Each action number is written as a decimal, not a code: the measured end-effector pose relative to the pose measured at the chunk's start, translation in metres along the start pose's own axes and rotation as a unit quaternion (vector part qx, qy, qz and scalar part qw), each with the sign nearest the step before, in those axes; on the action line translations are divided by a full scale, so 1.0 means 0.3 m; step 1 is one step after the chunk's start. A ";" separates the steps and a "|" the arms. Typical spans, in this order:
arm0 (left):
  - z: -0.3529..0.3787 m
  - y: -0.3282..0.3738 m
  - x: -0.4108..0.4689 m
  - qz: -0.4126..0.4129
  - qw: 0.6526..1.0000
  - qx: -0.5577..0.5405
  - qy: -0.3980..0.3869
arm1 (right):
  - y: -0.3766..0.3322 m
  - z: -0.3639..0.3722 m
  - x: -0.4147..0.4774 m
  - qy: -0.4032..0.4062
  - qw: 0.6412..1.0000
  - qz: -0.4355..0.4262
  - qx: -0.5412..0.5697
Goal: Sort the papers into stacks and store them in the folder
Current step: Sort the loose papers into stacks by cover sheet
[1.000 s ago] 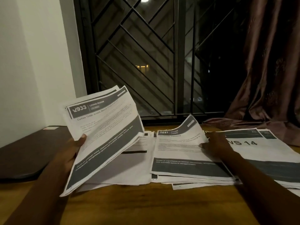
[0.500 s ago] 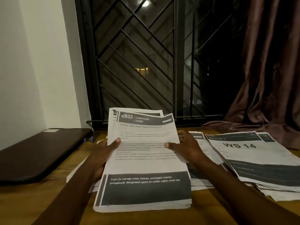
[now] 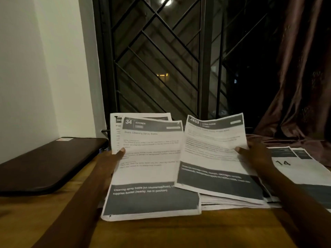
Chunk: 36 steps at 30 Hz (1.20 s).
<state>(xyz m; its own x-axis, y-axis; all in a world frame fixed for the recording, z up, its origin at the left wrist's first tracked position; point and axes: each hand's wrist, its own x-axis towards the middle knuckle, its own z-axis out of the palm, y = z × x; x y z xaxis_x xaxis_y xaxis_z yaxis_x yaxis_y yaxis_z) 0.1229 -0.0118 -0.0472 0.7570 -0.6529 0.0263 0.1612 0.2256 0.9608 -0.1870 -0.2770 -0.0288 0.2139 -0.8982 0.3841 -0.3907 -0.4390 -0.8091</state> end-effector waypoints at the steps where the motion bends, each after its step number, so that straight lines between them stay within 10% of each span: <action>1: -0.014 0.007 0.002 -0.002 1.000 -0.011 0.009 | 0.019 -0.010 0.005 -0.021 0.999 0.009 -0.029; 9: -0.052 0.055 -0.038 0.015 0.997 -0.080 -0.004 | 0.011 0.046 -0.057 -0.063 0.946 -0.025 -0.317; 12: 0.005 0.035 -0.045 0.023 0.998 -0.060 -0.023 | -0.087 0.055 -0.104 -0.013 0.991 -0.094 -0.094; 17: 0.050 -0.005 -0.029 0.048 0.998 0.001 -0.051 | -0.241 0.144 -0.223 -0.298 0.927 0.036 0.223; 29: 0.071 -0.021 -0.032 0.041 0.997 0.021 -0.054 | -0.113 0.113 -0.098 -0.112 0.956 0.101 0.253; 36: -0.032 0.020 0.002 0.045 0.999 -0.001 0.018 | -0.021 -0.051 -0.033 0.077 0.997 -0.005 0.028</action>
<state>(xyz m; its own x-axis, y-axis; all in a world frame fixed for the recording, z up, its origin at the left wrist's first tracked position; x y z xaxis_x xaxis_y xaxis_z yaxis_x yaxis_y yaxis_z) 0.1303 -0.0037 -0.0440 0.7905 -0.6039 0.1020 0.0933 0.2834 0.9545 -0.2003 -0.2656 -0.0209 0.0751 -0.8886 0.4525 -0.3380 -0.4496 -0.8268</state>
